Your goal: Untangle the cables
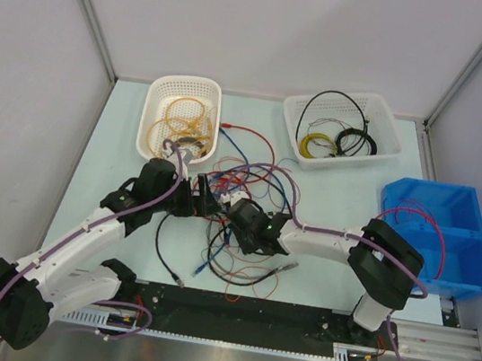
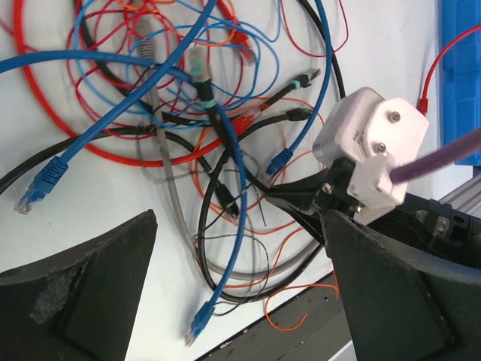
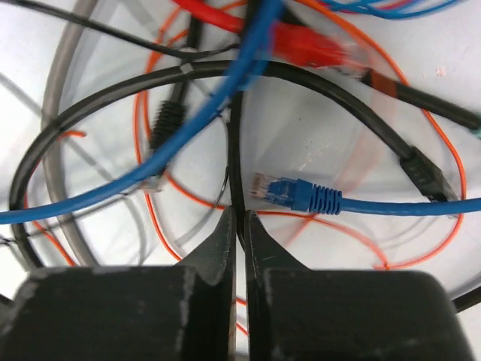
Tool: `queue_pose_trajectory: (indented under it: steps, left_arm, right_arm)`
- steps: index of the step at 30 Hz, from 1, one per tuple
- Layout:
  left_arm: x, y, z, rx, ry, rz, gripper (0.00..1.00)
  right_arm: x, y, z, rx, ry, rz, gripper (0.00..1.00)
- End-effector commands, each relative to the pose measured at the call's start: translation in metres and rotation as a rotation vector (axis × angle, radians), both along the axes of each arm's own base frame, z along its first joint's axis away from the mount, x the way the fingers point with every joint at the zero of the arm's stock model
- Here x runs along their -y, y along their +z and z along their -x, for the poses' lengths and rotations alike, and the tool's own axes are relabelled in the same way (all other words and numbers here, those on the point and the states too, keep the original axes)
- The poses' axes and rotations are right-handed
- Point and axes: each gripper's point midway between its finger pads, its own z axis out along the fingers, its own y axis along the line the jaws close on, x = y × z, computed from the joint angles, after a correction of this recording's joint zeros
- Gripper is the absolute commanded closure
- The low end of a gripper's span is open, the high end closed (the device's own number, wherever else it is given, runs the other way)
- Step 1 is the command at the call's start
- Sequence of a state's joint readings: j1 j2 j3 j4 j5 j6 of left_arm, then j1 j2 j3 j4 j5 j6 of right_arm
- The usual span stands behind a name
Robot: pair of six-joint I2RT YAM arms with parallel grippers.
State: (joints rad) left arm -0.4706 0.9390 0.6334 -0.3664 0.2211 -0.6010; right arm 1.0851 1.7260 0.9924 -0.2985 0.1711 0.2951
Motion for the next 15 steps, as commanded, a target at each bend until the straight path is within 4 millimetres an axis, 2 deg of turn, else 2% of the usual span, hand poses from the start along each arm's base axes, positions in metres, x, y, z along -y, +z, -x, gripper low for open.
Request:
queue_pose_trajectory:
  steps: [1,3,5,6,7,8,10,12,15]
  left_arm:
    - [-0.002,0.003,-0.001,0.02,-0.002,-0.002,0.0]
    - [-0.004,0.006,-0.003,0.035,0.007,-0.006,0.01]
    - [-0.005,0.007,-0.004,0.043,0.017,-0.007,0.0]
    - [-0.005,0.008,-0.005,0.047,0.017,-0.005,0.0]
    - [-0.005,0.009,-0.005,0.049,0.019,-0.003,0.0]
    - [-0.005,0.009,-0.006,0.049,0.021,0.0,0.01]
    - [-0.003,0.012,-0.007,0.057,0.021,0.012,0.0]
    - [-0.001,0.016,-0.009,0.064,0.023,0.027,0.0]
    - [0.003,0.022,-0.011,0.08,0.022,0.054,0.0]
  right_arm:
    - [-0.003,0.054,-0.005,0.082,-0.041,-0.086,1.0]
    - [0.003,0.082,-0.006,0.111,-0.06,-0.118,1.0]
    - [0.006,0.133,-0.014,0.184,-0.084,-0.195,1.0]
    - [0.016,0.144,-0.014,0.193,-0.089,-0.177,1.0]
    - [0.018,0.169,-0.021,0.229,-0.105,-0.202,1.0]
    - [0.029,0.187,-0.02,0.245,-0.108,-0.21,1.0]
    - [0.039,0.211,-0.026,0.28,-0.125,-0.224,1.0]
    - [0.046,0.245,-0.028,0.314,-0.141,-0.272,1.0]
    - [0.049,0.275,-0.029,0.333,-0.159,-0.363,1.0]
